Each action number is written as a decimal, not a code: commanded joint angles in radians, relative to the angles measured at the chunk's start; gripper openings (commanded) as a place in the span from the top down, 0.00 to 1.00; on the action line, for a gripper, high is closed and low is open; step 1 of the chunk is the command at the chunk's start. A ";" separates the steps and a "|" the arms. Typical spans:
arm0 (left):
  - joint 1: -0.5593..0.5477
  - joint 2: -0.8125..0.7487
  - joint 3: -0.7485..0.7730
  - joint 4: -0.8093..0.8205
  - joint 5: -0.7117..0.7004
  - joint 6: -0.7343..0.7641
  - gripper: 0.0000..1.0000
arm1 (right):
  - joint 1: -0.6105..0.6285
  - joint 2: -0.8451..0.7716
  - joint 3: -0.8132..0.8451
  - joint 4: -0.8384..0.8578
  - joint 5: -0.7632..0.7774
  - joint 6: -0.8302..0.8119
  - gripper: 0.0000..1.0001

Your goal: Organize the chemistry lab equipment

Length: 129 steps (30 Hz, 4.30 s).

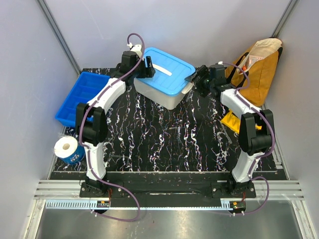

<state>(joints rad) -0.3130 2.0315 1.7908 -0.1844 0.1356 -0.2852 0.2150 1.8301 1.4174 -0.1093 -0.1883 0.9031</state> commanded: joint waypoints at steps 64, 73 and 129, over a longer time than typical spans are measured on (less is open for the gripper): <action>-0.063 -0.020 -0.083 -0.047 0.018 -0.049 0.29 | 0.100 0.070 0.230 -0.213 0.162 -0.121 0.67; -0.064 -0.053 0.033 -0.179 0.047 -0.022 0.25 | 0.096 0.084 0.252 -0.245 0.161 -0.188 0.67; 0.281 0.205 0.147 0.020 0.539 -0.192 0.06 | -0.009 0.167 0.313 -0.253 -0.057 -0.310 0.73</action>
<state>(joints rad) -0.0326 2.2127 1.9610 -0.2512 0.6231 -0.4404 0.2100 1.9816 1.7130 -0.3569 -0.2470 0.6483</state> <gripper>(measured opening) 0.940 0.408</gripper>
